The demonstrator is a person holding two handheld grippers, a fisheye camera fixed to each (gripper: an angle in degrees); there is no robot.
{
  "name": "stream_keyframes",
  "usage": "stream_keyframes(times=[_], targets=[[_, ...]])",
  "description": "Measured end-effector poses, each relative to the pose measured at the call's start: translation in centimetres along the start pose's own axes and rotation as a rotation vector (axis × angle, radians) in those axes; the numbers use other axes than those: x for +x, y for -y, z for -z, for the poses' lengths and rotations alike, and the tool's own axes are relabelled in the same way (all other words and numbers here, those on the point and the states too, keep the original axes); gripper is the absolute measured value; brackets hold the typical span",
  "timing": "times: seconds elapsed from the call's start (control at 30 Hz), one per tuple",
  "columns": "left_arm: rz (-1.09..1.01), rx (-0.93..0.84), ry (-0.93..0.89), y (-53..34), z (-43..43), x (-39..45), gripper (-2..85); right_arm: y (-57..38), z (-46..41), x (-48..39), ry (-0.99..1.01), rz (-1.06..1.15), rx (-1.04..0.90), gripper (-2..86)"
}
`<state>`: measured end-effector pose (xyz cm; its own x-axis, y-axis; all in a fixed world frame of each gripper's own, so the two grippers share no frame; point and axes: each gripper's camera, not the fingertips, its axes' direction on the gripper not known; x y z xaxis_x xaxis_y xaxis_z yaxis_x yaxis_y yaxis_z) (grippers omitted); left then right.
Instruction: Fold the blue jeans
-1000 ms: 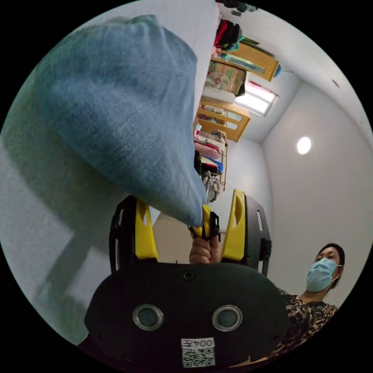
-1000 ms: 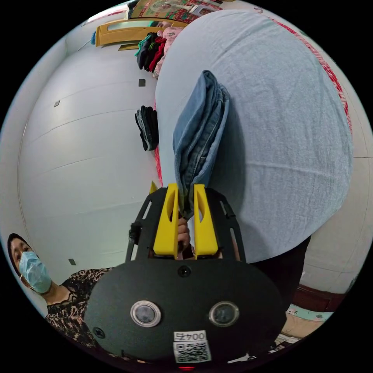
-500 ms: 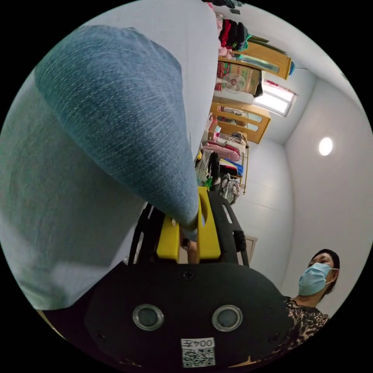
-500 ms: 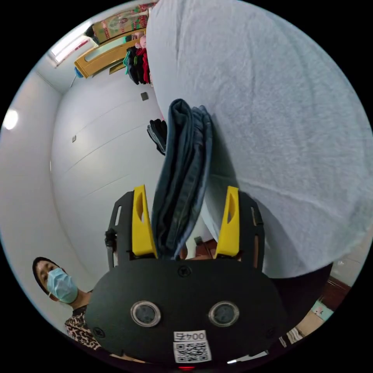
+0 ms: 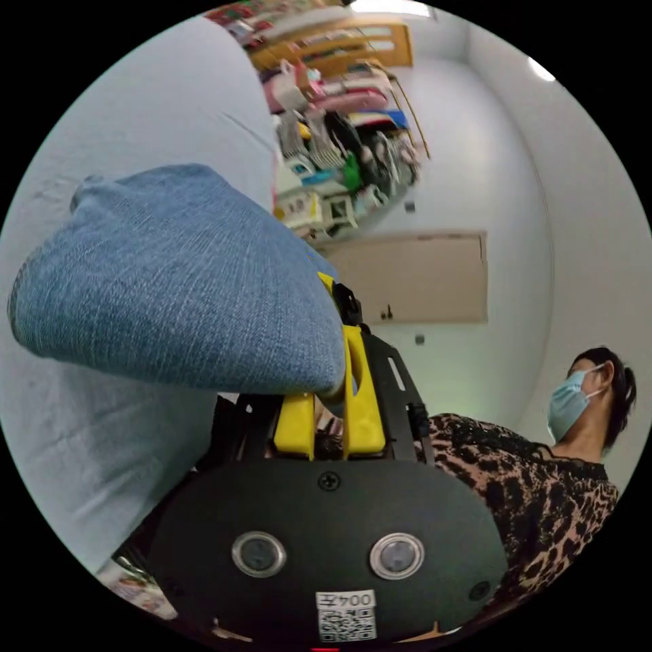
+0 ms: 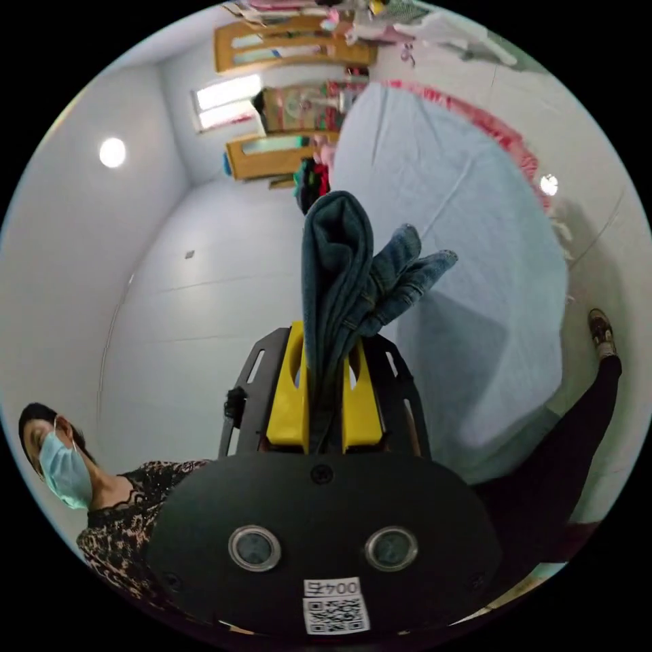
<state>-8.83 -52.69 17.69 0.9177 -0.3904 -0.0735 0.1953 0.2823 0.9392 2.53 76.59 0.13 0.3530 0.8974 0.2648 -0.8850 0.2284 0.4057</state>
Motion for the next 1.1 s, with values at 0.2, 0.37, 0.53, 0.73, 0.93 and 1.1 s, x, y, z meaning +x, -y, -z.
stream_keyframes(times=[0.2,0.37,0.53,0.73,0.93,1.1], targets=[[-0.159,-0.481,-0.117,-3.8,-15.7,3.6,8.0,-23.8,11.4,-1.8,-0.064,-0.077,0.509,7.9],[-0.232,-0.981,-0.203,-11.0,-34.3,7.1,8.0,-44.2,16.4,-3.1,-0.133,-0.18,0.902,7.9],[-0.35,-1.359,-0.208,-22.1,-48.7,10.8,8.0,-65.7,16.1,-3.3,-0.1,-0.299,1.303,7.9],[-0.394,-1.733,-0.196,-40.2,-62.0,12.8,8.0,-86.8,12.6,-4.1,-0.073,-0.457,1.635,7.8],[-0.356,-1.975,-0.175,-57.5,-71.1,11.9,8.0,-102.6,10.7,-5.0,-0.095,-0.618,1.776,7.9],[-0.406,-2.022,-0.204,-66.9,-76.9,12.9,8.0,-110.6,12.6,-6.7,-0.186,-0.635,1.809,7.8]])
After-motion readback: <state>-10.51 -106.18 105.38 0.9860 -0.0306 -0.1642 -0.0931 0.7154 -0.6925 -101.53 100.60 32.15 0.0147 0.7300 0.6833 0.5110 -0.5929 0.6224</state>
